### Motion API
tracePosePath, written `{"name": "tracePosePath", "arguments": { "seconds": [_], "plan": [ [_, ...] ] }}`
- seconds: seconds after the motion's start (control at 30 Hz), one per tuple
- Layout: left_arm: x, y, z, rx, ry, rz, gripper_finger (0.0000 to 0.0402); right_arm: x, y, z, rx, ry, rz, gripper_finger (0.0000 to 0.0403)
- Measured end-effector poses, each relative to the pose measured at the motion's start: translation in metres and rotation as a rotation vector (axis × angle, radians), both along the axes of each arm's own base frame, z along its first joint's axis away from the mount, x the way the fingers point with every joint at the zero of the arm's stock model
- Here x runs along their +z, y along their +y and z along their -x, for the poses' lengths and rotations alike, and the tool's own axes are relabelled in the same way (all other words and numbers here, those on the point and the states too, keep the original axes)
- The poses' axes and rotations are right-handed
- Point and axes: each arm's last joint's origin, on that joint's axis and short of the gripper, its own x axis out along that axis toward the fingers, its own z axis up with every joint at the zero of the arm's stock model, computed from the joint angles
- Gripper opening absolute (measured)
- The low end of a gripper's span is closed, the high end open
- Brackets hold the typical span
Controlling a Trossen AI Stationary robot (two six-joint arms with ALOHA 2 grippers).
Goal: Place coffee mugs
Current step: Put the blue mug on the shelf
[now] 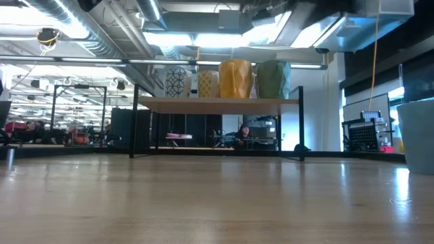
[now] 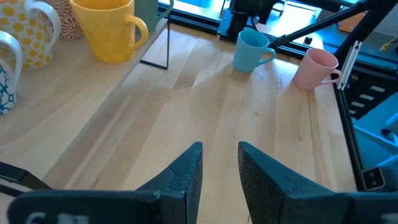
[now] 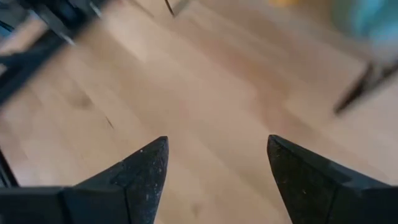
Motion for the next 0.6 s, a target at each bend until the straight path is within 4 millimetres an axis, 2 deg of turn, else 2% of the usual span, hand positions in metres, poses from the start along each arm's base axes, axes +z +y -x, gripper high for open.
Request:
{"name": "tracePosePath", "arguments": {
  "seconds": [0.23,0.43,0.6],
  "plan": [
    [-0.001,0.0,0.0,-0.004,0.01,-0.007,0.0096,-0.011,0.033,0.029,-0.133,0.109,-0.131,0.0244],
    [-0.001,0.0,0.001,-0.005,0.011,-0.008,0.0096,-0.017,0.054,0.047,-0.225,0.177,-0.29,0.0233],
    [-0.001,0.0,0.001,-0.006,0.012,-0.007,0.0096,-0.04,0.069,0.06,-0.302,0.283,-0.397,0.0232]
  ]
}}
